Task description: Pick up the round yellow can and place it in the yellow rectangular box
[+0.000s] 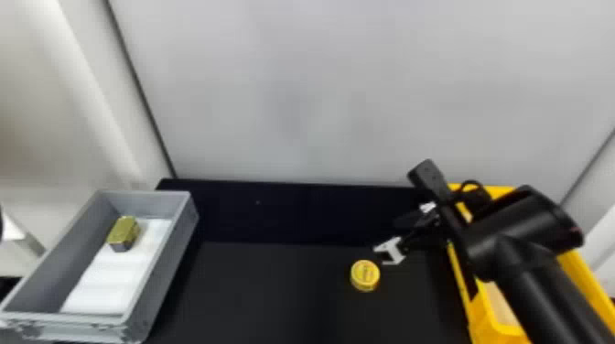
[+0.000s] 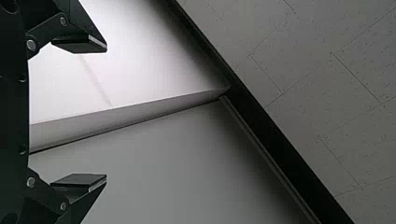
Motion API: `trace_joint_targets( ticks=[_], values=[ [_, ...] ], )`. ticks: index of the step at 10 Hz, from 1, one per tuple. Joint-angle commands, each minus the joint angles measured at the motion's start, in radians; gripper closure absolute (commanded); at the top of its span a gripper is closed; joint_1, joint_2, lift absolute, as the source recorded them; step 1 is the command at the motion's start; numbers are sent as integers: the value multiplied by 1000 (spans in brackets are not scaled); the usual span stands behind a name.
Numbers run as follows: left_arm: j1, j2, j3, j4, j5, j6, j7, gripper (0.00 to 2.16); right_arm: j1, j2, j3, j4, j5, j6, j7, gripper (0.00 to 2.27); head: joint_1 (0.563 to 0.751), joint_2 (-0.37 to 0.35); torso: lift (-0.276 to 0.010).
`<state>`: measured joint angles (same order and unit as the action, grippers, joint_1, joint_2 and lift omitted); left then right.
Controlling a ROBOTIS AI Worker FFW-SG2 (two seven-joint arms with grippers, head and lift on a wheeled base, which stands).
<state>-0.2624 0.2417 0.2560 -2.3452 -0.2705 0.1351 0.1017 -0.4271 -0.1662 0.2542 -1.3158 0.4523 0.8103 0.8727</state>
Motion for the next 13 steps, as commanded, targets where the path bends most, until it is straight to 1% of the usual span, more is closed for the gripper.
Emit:
trace_joint_targets(
  ticks=[1,3,4,9,11,13],
  values=[
    [0,2,-1,0,4,0,0,272,-22,28,54,109,17,-49,8,105,663,54,-10],
    [2,2,-1,1,5,-5,-2,272,-50,13,116,184,3,-92,19,111,663,54,-10],
    [2,1,-3,3,5,-6,0,272,-64,11,128,227,3,-117,22,111,663,54,-10],
    [-17,-5,-26,18,8,-29,0,272,-97,11,103,372,28,-198,4,116,663,54,-10],
    [-31,-11,-41,32,11,-41,0,272,-105,24,83,420,28,-227,-24,116,663,54,-10],
    [-46,-10,-55,35,11,-43,0,272,-114,42,54,471,20,-259,-52,116,663,54,-10]
  ],
)
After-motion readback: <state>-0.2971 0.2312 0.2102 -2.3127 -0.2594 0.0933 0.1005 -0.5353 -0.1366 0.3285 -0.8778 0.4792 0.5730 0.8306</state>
